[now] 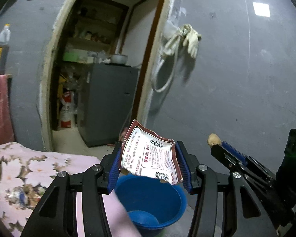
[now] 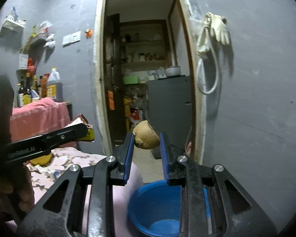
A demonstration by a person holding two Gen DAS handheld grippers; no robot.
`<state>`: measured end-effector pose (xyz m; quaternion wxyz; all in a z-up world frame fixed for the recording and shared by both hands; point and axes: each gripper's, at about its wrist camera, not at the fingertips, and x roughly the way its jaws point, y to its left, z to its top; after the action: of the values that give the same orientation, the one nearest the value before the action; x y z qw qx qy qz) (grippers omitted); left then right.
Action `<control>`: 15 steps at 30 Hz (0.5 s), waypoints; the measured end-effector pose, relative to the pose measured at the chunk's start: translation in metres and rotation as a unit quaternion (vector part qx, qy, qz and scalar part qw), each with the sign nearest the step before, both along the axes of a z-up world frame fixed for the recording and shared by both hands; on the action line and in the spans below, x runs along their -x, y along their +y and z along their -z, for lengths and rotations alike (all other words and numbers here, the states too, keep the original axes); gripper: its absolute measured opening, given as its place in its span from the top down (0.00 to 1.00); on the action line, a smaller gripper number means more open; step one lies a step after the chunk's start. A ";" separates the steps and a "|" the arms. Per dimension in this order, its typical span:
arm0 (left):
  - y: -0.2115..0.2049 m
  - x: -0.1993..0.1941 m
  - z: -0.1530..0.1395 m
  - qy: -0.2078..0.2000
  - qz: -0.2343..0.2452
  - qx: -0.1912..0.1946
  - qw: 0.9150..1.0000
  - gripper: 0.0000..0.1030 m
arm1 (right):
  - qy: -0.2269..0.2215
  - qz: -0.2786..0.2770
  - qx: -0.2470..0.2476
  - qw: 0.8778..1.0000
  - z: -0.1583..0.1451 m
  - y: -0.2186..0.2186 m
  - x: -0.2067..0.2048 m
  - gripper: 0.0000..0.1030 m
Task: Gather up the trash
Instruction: 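Carry the white-red wrapper with the left tool over the blue basin, then open the left tool to drop the wrapper into the blue basin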
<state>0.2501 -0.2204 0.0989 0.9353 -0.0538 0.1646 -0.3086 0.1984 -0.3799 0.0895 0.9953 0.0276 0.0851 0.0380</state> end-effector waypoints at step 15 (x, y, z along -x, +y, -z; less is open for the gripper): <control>-0.061 -0.055 0.079 0.125 0.001 -0.098 0.987 0.55 | 0.116 0.009 -0.041 0.992 0.074 -0.046 -0.044 0.67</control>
<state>0.3052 -0.2817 0.0202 0.9080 0.0003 0.3094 -0.2826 0.2427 -0.4257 0.0152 0.9770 0.0729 0.1982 0.0288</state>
